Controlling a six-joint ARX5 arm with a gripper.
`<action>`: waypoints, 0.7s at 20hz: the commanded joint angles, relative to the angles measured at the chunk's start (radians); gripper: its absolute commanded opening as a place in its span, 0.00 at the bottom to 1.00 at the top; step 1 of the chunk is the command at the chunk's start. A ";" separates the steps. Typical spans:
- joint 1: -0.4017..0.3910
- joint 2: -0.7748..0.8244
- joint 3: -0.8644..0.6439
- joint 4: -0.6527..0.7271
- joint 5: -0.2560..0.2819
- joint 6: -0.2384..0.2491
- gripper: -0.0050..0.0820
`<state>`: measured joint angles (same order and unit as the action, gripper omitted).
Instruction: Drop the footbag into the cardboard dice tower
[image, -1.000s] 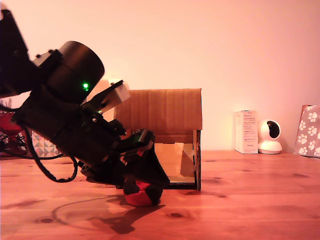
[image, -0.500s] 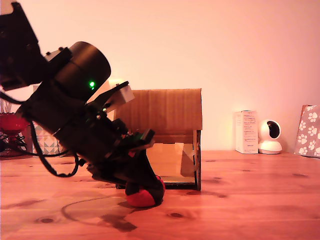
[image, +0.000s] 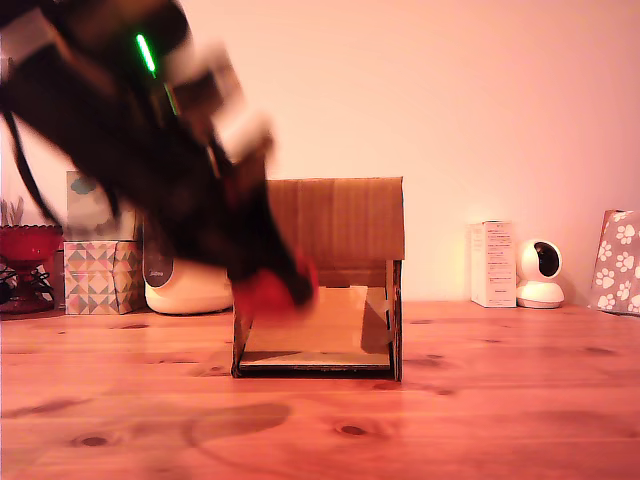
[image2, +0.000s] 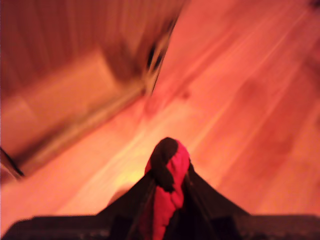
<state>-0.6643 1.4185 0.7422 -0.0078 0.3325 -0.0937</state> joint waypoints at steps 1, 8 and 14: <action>-0.002 -0.049 -0.003 -0.016 0.003 0.008 0.14; -0.002 -0.249 -0.003 0.106 -0.063 0.044 0.14; 0.004 -0.194 -0.002 0.375 -0.171 0.127 0.14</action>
<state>-0.6636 1.2091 0.7425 0.3386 0.1684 0.0128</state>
